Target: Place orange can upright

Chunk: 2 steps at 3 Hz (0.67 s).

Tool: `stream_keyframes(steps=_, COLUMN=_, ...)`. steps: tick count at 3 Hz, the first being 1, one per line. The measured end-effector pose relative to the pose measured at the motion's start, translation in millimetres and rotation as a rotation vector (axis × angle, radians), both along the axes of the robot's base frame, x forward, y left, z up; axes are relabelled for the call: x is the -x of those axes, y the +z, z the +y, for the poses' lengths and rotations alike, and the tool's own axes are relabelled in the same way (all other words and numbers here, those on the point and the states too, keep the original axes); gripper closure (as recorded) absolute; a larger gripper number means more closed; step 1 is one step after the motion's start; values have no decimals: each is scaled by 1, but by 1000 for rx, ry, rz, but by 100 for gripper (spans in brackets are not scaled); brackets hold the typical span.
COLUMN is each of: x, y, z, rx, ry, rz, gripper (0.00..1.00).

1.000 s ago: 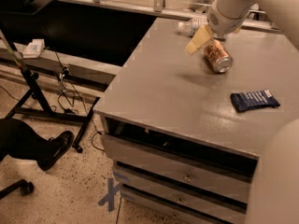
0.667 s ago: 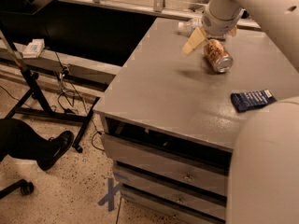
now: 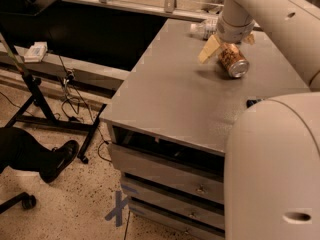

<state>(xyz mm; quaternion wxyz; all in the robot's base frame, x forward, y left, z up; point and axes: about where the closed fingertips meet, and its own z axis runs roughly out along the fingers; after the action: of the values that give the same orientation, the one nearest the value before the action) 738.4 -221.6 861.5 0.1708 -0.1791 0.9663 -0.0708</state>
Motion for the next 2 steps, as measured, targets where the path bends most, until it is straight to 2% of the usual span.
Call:
stream_keyframes(steps=1, x=-2, y=-11, z=-2, rx=-22, ry=-22, rz=14, gripper=17)
stream_keyframes(steps=2, x=-7, y=-11, z=2, rx=-41, ry=-20, rz=10, gripper=41)
